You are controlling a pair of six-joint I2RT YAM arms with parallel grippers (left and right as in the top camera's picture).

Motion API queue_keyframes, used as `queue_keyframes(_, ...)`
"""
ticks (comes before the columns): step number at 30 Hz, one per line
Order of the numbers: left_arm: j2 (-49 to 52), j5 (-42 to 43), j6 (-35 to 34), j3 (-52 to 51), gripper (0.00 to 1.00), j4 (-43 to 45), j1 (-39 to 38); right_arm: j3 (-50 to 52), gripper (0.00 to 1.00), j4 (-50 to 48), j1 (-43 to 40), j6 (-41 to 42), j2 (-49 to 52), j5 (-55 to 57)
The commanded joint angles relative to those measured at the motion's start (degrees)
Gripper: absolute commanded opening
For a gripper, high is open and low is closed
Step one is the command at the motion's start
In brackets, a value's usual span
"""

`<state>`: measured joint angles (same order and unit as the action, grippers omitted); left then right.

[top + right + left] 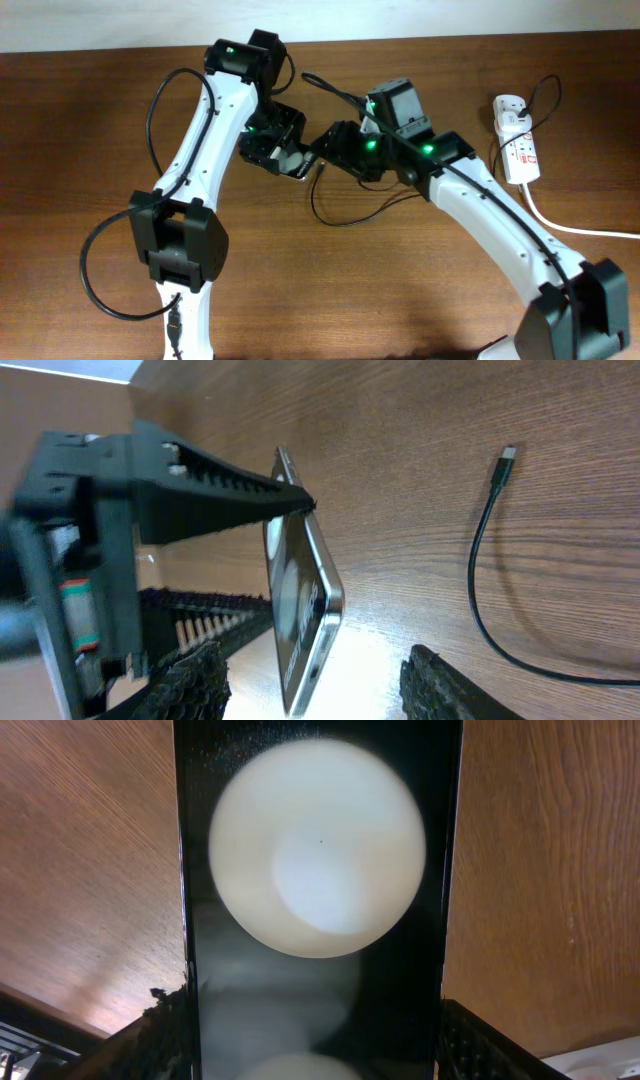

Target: Plug charger to phone and switch on socket

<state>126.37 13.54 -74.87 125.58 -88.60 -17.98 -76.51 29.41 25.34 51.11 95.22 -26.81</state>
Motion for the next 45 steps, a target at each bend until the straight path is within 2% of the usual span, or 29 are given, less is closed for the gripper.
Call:
queue_keyframes(1,0.42,1.09,-1.03,1.38,0.0,0.09,-0.52,-0.74,0.59,-1.38,1.75,1.53,3.45,1.64)
queue_keyframes(11,0.42,1.29,-1.03,1.4,0.0,0.11,-0.52,-0.74,0.59,-7.65,4.7,1.95,6.91,2.29)
queue_keyframes(20,0.42,1.29,-1.01,1.4,0.0,0.07,-0.5,-0.74,0.52,-8.9,6.14,4.09,9.46,3.63)
queue_keyframes(24,0.42,1.51,-1.01,1.4,0.0,0.07,-0.5,-0.74,0.43,-10.34,6.14,4.09,9.53,3.54)
queue_keyframes(27,0.42,2.14,-1.01,1.38,0.0,0.09,-0.5,-0.74,0.41,-11.85,6.14,4.11,9.53,3.5)
queue_keyframes(39,0.42,2.14,-1.01,1.38,0.0,0.07,-0.5,-0.74,0.24,-12.33,6.14,5.35,9.53,2.89)
queue_keyframes(41,0.42,2.14,-0.98,1.4,0.0,0.04,-0.5,-0.74,0.16,-12.35,6.14,5.38,9.53,2.58)
queue_keyframes(44,0.42,2.14,-0.98,1.4,0.0,0.04,-0.5,-0.74,0.11,-12.59,6.14,5.35,9.53,1.84)
queue_keyframes(45,0.42,2.14,-0.98,1.38,0.0,0.04,-0.5,-0.74,0.04,-12.76,6.14,5.35,9.53,1.75)
